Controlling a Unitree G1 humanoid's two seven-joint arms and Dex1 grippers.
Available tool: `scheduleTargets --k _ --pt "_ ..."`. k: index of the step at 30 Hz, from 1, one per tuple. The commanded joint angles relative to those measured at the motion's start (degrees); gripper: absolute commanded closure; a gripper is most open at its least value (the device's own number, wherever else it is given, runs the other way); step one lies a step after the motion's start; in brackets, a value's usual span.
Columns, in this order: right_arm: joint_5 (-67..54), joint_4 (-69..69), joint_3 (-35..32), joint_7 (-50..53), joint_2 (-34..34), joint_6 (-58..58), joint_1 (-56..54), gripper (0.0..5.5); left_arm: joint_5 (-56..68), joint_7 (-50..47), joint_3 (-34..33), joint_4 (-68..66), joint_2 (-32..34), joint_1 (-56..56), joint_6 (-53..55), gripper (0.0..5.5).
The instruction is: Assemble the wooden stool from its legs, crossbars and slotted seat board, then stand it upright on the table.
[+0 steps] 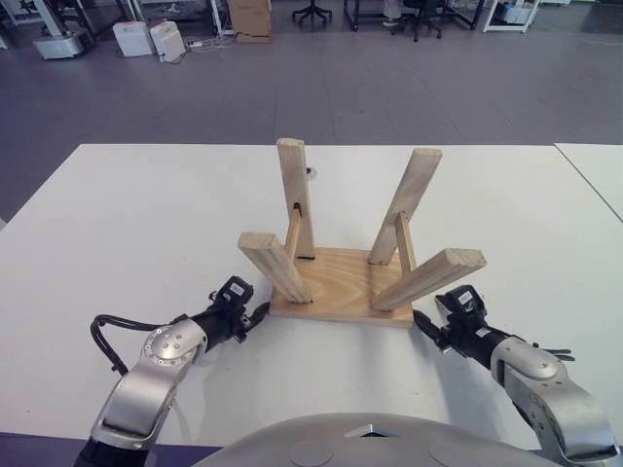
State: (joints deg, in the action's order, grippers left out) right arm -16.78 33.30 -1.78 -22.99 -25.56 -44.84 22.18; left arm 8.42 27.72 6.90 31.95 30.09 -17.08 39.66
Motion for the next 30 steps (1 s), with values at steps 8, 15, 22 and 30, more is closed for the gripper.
scheduleTargets --k 8,15,22,30 --pt "-28.7 14.9 -12.3 -1.7 4.4 -17.3 -17.9 2.05 26.1 5.0 -11.0 22.2 -4.4 9.2 15.8 2.79" --pt "-23.3 14.1 -9.6 -4.4 -3.6 -16.2 -13.4 2.05 22.7 4.8 -13.2 17.7 -1.1 6.9 14.7 2.79" --pt "-10.7 -4.5 -12.7 -19.1 -21.2 2.7 -11.6 2.05 7.4 15.4 -16.6 -1.6 18.3 2.6 -5.9 2.79" --pt "-6.9 -21.4 4.1 -42.2 -22.8 17.7 -25.5 2.05 10.5 37.7 -0.8 -17.5 16.0 22.9 -17.7 2.79"
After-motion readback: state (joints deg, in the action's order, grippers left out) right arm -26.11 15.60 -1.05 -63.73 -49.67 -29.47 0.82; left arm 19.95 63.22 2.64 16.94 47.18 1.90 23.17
